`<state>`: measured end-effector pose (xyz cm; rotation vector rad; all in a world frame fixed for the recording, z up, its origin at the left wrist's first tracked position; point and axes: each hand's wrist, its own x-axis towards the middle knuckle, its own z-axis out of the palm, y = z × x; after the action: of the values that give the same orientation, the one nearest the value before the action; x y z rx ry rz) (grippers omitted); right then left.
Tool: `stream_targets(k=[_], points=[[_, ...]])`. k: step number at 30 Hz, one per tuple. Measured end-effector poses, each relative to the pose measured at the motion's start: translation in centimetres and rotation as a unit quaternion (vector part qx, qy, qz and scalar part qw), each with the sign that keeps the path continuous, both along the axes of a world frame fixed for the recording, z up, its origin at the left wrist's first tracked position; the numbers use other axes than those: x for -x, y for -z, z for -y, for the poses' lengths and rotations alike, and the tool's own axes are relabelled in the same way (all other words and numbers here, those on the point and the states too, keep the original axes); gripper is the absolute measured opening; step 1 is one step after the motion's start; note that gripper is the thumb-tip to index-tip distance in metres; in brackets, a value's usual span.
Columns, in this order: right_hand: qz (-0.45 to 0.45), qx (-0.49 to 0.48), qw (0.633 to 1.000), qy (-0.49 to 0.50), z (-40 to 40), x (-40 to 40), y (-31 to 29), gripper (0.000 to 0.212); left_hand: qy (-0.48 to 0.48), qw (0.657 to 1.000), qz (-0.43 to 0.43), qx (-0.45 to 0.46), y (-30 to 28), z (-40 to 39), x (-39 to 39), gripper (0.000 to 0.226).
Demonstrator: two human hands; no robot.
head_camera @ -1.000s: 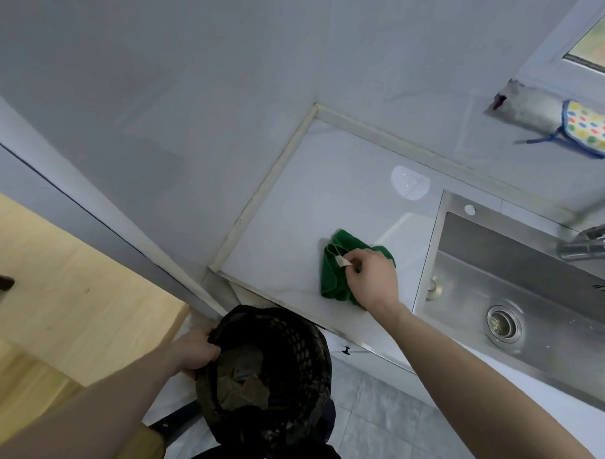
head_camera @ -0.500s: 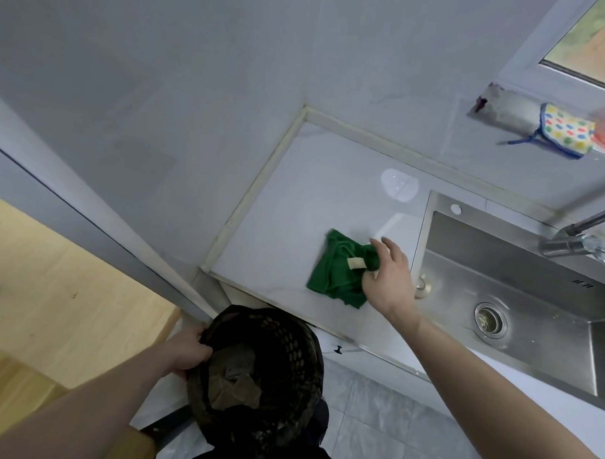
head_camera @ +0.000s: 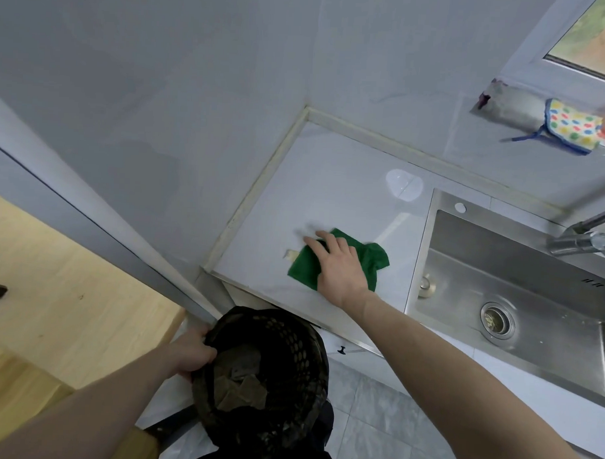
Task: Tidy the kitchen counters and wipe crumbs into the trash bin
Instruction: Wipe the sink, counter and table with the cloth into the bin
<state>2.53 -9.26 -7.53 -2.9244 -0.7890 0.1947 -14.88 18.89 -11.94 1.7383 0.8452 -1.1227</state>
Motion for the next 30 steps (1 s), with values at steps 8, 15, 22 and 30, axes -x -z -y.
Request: stream_targets(k=[8,15,22,30], points=[[-0.173,0.099,0.98,0.01,-2.9,-3.5,-0.1,0.065,-0.005,1.0,-0.004,0.005,-0.1,0.3,-0.1,0.063],[-0.103,-0.044,0.994,0.004,3.5,-4.1,-4.1,0.029,-0.013,1.0,-0.002,0.016,0.3,-0.2,0.2,0.057],[-0.141,0.072,0.987,0.009,13.4,-3.5,-3.3,0.051,0.027,0.999,0.02,-0.01,0.5,0.1,0.1,0.062],[-0.116,0.078,0.983,0.119,12.8,-2.8,-2.6,0.038,0.038,0.999,0.013,-0.01,0.9,0.1,-0.2,0.056]])
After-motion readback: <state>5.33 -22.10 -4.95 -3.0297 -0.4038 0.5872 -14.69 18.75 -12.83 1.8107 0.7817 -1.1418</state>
